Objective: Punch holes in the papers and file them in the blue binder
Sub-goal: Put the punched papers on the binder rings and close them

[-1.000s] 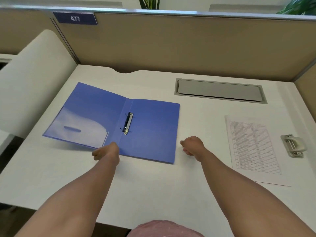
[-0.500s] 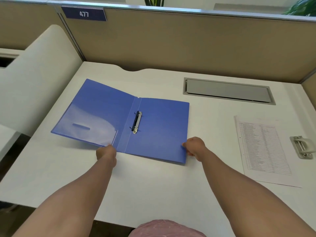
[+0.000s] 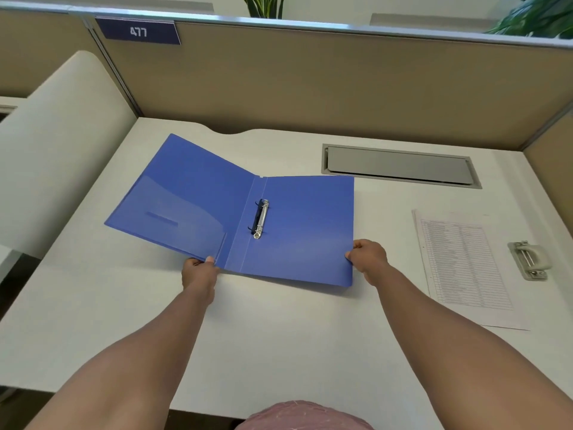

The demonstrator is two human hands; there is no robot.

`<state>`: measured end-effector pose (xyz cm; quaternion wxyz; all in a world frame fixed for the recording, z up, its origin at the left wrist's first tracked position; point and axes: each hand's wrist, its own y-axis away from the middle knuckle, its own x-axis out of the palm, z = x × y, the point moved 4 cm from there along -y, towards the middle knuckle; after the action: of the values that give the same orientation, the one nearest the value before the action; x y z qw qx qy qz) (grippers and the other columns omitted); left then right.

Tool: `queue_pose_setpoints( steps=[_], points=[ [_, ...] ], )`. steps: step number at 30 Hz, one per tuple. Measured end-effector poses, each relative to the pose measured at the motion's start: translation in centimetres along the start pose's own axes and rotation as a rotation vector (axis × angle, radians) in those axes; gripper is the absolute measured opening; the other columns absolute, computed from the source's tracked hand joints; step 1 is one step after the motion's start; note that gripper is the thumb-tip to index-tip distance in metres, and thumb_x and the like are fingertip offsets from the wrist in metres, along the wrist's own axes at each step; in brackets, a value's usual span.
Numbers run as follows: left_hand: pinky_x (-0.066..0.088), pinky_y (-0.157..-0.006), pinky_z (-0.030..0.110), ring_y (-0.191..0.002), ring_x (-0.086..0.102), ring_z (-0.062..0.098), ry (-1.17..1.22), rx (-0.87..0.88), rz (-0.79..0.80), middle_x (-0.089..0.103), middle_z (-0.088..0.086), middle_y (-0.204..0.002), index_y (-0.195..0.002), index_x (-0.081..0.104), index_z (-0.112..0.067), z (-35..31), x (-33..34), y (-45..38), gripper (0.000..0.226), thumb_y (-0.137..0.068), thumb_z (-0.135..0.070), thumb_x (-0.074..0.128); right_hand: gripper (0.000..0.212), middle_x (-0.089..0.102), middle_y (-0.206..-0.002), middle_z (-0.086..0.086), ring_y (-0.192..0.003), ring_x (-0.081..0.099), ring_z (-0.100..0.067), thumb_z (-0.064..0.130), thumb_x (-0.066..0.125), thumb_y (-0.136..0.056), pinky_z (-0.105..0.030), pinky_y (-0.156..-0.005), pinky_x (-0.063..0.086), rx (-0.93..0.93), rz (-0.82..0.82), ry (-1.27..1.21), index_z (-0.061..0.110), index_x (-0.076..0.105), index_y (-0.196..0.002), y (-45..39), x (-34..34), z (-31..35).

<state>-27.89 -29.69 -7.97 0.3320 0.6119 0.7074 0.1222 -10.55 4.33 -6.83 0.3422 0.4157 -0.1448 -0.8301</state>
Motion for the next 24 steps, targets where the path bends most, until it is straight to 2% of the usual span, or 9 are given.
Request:
queue_pose_setpoints(
  steps=[10, 15, 18, 22, 24],
  points=[
    [0.051, -0.081, 0.031, -0.085, 0.063, 0.022, 0.001, -0.020, 0.122, 0.063, 0.006, -0.105, -0.109, 0.055, -0.012, 1.8, 6.5, 4.3, 0.013, -0.098, -0.015, 0.060, 0.015, 0.049, -0.079, -0.004, -0.071, 0.039, -0.020, 0.003, 0.057, -0.076, -0.029, -0.065, 0.032, 0.052, -0.085, 0.015, 0.018, 0.054, -0.075, -1.4, -7.3, -5.6],
    [0.054, -0.085, 0.033, -0.084, 0.064, 0.023, 0.003, -0.052, 0.153, 0.064, 0.006, -0.103, -0.110, 0.056, -0.012, 3.2, 7.9, 6.6, 0.014, -0.098, -0.015, 0.060, 0.003, 0.051, -0.081, -0.003, -0.073, 0.042, -0.018, 0.003, 0.057, -0.077, -0.029, -0.067, 0.033, 0.091, -0.103, 0.047, 0.002, 0.059, -0.077, -1.8, -9.5, -8.3],
    [0.056, -0.089, 0.034, -0.082, 0.066, 0.021, 0.013, -0.069, 0.171, 0.065, 0.005, -0.104, -0.111, 0.057, -0.012, 4.1, 8.3, 7.4, 0.014, -0.097, -0.014, 0.061, 0.013, 0.049, -0.079, -0.004, -0.072, 0.041, -0.021, 0.003, 0.056, -0.078, -0.028, -0.065, 0.033, 0.079, -0.077, 0.103, 0.015, 0.054, -0.073, -1.5, -10.3, -8.9],
    [0.056, -0.088, 0.032, -0.073, 0.064, 0.016, 0.046, -0.098, 0.179, 0.064, 0.002, -0.099, -0.111, 0.056, -0.013, 5.1, 8.5, 8.7, 0.014, -0.098, -0.011, 0.059, 0.014, 0.048, -0.079, -0.005, -0.072, 0.041, -0.022, 0.003, 0.055, -0.079, -0.029, -0.066, 0.033, 0.095, -0.055, 0.149, 0.016, 0.052, -0.074, -1.3, -11.1, -9.9],
    [0.056, -0.089, 0.032, -0.074, 0.065, 0.015, 0.060, -0.109, 0.188, 0.064, 0.002, -0.102, -0.113, 0.057, -0.013, 5.5, 8.5, 9.5, 0.015, -0.098, -0.010, 0.059, 0.013, 0.053, -0.082, -0.006, -0.073, 0.046, -0.024, 0.003, 0.055, -0.080, -0.029, -0.067, 0.037, 0.107, -0.037, 0.164, 0.014, 0.061, -0.077, -1.4, -11.4, -10.3]
  ],
)
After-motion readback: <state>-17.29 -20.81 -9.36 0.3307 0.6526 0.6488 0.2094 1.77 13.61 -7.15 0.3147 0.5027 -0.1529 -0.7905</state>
